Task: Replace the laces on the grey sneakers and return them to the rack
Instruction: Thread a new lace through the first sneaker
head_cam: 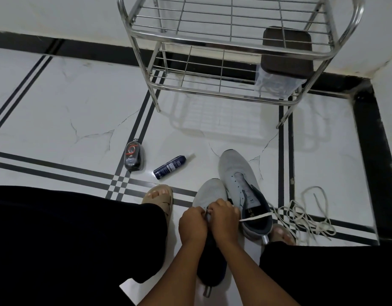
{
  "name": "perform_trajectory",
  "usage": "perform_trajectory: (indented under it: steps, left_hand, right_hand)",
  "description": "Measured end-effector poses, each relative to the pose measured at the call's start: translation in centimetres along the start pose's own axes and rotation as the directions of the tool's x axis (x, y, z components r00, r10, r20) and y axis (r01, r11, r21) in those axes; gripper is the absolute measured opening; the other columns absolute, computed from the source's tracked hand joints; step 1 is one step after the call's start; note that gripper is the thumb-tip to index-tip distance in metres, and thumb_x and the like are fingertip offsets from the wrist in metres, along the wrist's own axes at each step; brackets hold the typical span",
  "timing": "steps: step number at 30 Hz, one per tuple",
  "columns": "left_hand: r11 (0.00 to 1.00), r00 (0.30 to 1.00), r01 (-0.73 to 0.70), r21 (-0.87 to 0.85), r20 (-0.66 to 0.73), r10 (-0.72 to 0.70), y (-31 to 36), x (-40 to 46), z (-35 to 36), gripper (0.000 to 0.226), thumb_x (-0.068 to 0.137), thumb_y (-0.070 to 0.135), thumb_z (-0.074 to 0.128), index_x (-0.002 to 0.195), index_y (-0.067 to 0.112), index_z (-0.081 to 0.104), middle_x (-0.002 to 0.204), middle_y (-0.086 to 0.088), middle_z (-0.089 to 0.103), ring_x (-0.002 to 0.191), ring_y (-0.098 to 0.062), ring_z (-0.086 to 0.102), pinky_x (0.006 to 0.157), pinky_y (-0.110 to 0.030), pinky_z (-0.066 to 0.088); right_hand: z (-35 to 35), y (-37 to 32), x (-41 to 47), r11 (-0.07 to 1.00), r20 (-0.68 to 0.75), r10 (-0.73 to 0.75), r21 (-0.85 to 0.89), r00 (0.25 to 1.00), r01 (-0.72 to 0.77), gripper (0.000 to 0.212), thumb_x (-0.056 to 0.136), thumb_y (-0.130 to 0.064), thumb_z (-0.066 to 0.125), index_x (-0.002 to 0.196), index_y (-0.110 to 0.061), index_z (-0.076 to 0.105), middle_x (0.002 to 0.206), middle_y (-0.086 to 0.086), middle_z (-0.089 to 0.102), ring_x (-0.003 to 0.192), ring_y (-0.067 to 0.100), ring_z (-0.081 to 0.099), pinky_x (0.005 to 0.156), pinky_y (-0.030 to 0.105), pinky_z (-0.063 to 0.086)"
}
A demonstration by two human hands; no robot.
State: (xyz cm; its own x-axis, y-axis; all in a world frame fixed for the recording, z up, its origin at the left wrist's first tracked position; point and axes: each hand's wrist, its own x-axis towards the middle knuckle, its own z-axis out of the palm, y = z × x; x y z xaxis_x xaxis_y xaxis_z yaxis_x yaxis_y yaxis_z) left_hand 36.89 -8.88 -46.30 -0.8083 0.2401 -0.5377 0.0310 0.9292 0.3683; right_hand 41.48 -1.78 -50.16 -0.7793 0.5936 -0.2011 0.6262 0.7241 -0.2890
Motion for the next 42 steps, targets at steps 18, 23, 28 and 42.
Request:
perform_trajectory:
  steps: [18,23,28,42]
  left_hand:
    - [0.996,0.999,0.032,-0.088,-0.015,-0.034,-0.3,-0.4,0.7,0.023,0.091,0.017,0.046,0.092,0.019,0.069,0.095,0.0,0.068,0.084,-0.018,0.063,0.066,-0.024,0.041]
    - [0.998,1.0,0.019,-0.067,-0.009,-0.02,-0.4,-0.6,0.7,0.022,0.09,0.016,0.046,0.088,0.017,0.068,0.089,0.0,0.068,0.078,-0.018,0.062,0.064,-0.025,0.041]
    - [0.999,1.0,-0.005,-0.035,-0.006,0.005,-0.5,-0.6,0.6,0.023,0.087,0.01,0.046,0.079,0.017,0.066,0.079,0.0,0.066,0.071,-0.017,0.06,0.059,-0.026,0.042]
    - [0.989,0.998,0.052,-0.138,-0.039,-0.058,-1.4,-0.4,1.4,0.02,0.094,0.022,0.05,0.096,0.02,0.07,0.096,0.0,0.07,0.081,-0.016,0.061,0.067,-0.023,0.041]
  right_hand:
    - [0.2,0.7,-1.6,0.981,0.051,0.14,0.13,0.989,-0.146,0.009,0.082,-0.02,0.064,0.09,-0.021,0.069,0.098,0.003,0.055,0.093,0.024,0.054,0.078,0.034,0.044]
    - [0.3,0.3,-0.9,0.971,0.056,0.202,0.12,0.978,-0.208,0.01,0.081,-0.016,0.063,0.076,-0.022,0.07,0.09,0.002,0.06,0.09,0.025,0.055,0.081,0.035,0.043]
    - [0.6,0.2,-1.0,0.964,0.071,0.205,0.157,0.976,-0.214,0.016,0.086,-0.018,0.059,0.075,-0.024,0.069,0.091,-0.002,0.059,0.093,0.022,0.052,0.084,0.033,0.038]
    - [0.9,0.3,-1.8,0.998,-0.025,0.044,0.046,0.999,-0.043,0.01,0.069,-0.026,0.077,0.073,-0.029,0.069,0.078,-0.005,0.062,0.078,0.022,0.058,0.07,0.036,0.045]
